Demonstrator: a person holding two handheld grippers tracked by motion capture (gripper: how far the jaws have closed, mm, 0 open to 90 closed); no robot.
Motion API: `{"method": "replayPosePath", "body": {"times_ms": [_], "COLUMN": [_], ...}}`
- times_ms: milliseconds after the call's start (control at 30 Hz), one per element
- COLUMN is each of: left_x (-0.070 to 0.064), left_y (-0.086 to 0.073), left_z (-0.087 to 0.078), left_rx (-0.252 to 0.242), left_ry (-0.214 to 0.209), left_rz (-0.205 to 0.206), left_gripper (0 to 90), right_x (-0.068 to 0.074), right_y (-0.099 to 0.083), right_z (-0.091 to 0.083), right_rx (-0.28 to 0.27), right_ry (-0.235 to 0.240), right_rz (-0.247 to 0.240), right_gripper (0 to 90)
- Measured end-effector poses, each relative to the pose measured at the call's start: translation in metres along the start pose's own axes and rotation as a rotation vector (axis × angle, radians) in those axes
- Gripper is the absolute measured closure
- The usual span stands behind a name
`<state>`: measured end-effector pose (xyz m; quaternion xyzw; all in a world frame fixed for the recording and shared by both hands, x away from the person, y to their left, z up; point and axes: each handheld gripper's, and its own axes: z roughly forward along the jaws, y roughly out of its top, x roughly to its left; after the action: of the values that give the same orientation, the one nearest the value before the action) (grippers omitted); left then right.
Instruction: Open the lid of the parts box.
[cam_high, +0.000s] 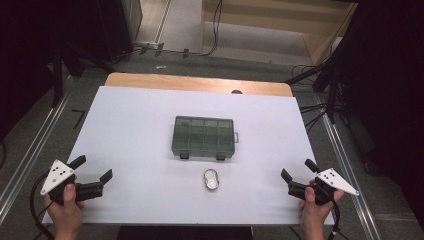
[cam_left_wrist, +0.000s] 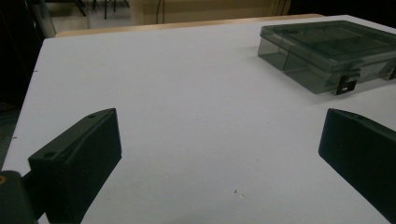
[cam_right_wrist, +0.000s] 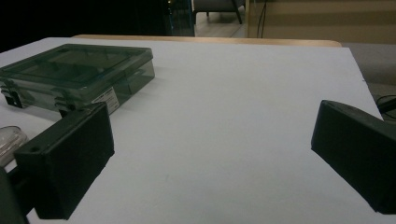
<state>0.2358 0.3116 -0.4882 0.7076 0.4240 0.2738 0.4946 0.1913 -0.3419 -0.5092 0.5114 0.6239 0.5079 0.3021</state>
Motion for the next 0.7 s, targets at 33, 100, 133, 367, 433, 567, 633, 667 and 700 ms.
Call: {"method": "replayPosePath", "body": {"times_ms": [33, 100, 133, 367, 433, 567, 633, 667, 700], "left_x": [-0.001, -0.002, -0.003, -0.012, -0.018, -0.024, -0.028, -0.031, -0.033], "left_y": [0.001, 0.002, 0.003, 0.012, 0.017, 0.02, 0.023, 0.025, 0.027], "left_z": [0.0, 0.0, 0.0, 0.002, 0.003, 0.007, 0.01, 0.011, 0.012], "left_rx": [-0.005, -0.002, -0.003, -0.024, -0.01, 0.0, 0.003, 0.001, 0.002], "left_ry": [-0.006, -0.008, -0.01, -0.026, -0.018, -0.029, -0.038, -0.046, -0.051], "left_rz": [-0.001, 0.004, 0.005, -0.005, 0.029, 0.037, 0.045, 0.049, 0.054], "left_gripper": [0.0, 0.0, 0.0, 0.0, 0.0, 0.0, 0.0, 0.0, 0.0], "right_x": [0.001, 0.001, 0.002, 0.005, 0.007, 0.012, 0.014, 0.015, 0.016], "right_y": [0.0, 0.0, 0.001, 0.006, 0.008, 0.012, 0.015, 0.016, 0.017], "right_z": [0.0, 0.0, -0.001, -0.004, -0.005, -0.005, -0.005, -0.005, -0.005], "right_rx": [0.0, 0.003, -0.002, -0.013, -0.016, -0.015, -0.015, -0.016, -0.016], "right_ry": [0.002, 0.002, 0.002, -0.008, -0.018, -0.024, -0.029, -0.031, -0.029], "right_rz": [-0.001, 0.001, -0.001, -0.002, -0.001, -0.011, -0.009, -0.013, -0.013], "right_gripper": [0.0, 0.0, 0.0, 0.0, 0.0, 0.0, 0.0, 0.0, 0.0]}}
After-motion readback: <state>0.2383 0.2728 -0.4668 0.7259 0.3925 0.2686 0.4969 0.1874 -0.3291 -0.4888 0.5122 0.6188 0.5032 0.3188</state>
